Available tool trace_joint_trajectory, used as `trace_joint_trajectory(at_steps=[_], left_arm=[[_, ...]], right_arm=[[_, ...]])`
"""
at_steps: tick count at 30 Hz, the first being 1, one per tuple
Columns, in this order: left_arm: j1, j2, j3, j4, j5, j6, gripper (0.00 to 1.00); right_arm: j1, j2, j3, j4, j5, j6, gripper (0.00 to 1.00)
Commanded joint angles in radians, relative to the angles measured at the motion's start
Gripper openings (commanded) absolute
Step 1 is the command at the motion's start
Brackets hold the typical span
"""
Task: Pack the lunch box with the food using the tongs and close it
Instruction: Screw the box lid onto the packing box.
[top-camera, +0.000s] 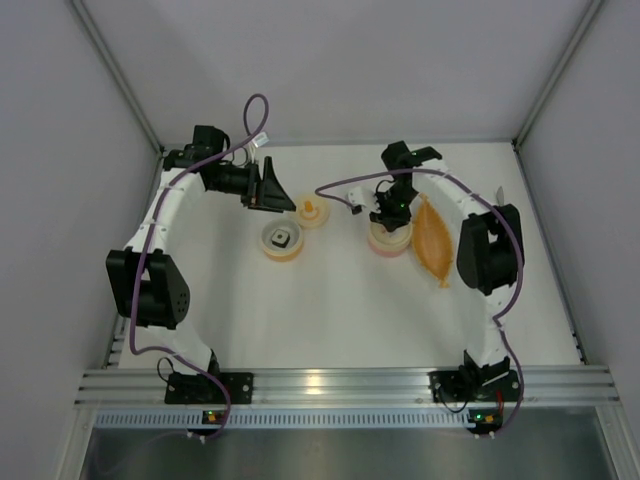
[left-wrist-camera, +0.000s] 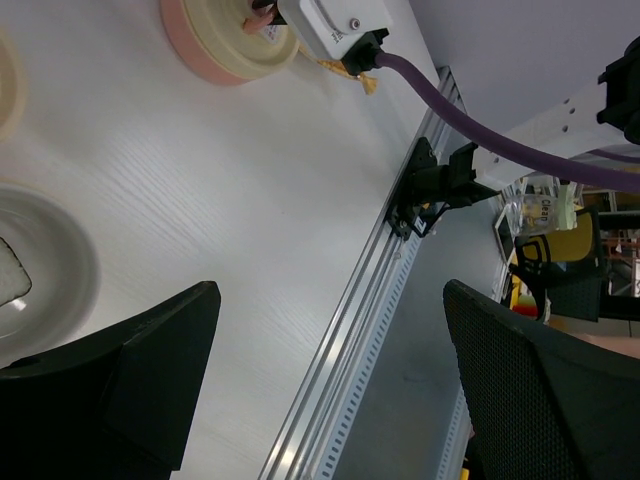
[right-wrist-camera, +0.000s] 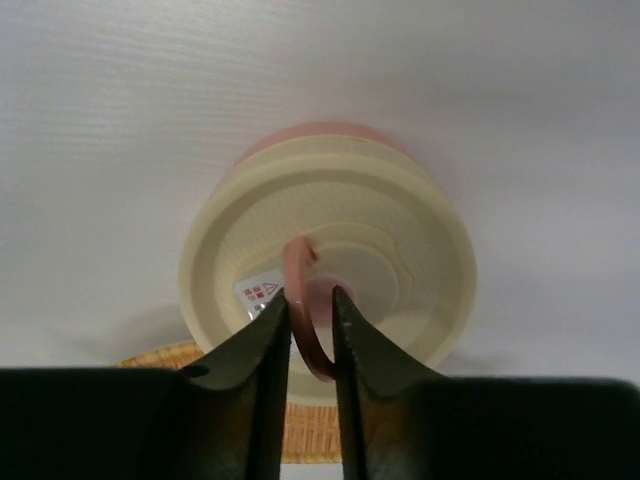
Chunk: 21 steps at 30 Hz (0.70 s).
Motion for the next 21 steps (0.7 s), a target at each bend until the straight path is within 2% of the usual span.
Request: trace_joint_trajectory(at_steps=[1,4,5,13,21], left_arm=[[0.007,-0.049,-0.008,0.033,0.038,0.002,0.98],[0.012,-0.055,-0.014,0.033,0.037,0.004,0.98],[0.013,-0.057,-0.017,0.034,0.037,0.001,0.98],[0.025,-0.064,-0.039,0.042,0.032,-0.007,0.98],[0.053,-0.064,-0.071,0.047,0.002,0.001,0.98]], right_arm=[[0.011,-0.002,-0.058,0.027,-0.009,0.07,0.14],[0.003,-0.017,-0.083,0.062,-0.04,0.143,0.01],[0.002,-0.024,-0.102,0.075,-0.067,0.162,0.0],[0.023,-0.055,-0.155,0.159,-0.126,0.409,0.0],[0.037,-0.159,-0.339,0.38,-0.132,0.77,0.0]])
